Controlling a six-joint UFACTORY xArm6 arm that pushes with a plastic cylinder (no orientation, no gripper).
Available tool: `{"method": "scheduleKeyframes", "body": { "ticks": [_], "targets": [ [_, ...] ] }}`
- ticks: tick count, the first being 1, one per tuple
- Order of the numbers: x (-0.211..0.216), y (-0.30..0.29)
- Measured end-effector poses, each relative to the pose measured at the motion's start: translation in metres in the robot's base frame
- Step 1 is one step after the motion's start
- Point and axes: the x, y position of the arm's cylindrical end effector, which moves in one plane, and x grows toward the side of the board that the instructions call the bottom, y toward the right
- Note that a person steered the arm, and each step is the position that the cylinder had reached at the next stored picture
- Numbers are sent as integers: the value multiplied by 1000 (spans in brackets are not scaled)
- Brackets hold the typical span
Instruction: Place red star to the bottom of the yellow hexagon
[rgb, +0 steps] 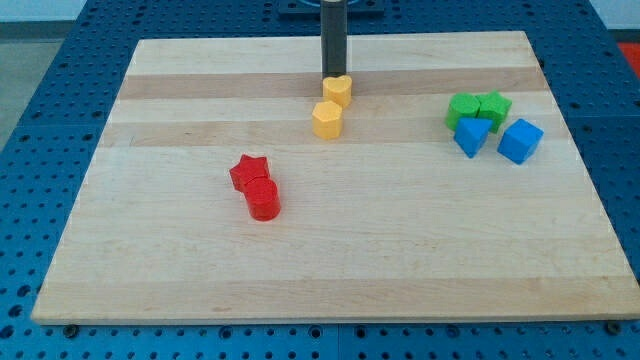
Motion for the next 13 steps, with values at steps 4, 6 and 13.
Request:
{"method": "scheduleKeyframes", "body": {
  "ticks": [4,6,13],
  "targets": [
    [10,-78],
    [34,-142],
    [175,-207]
  ]
}}
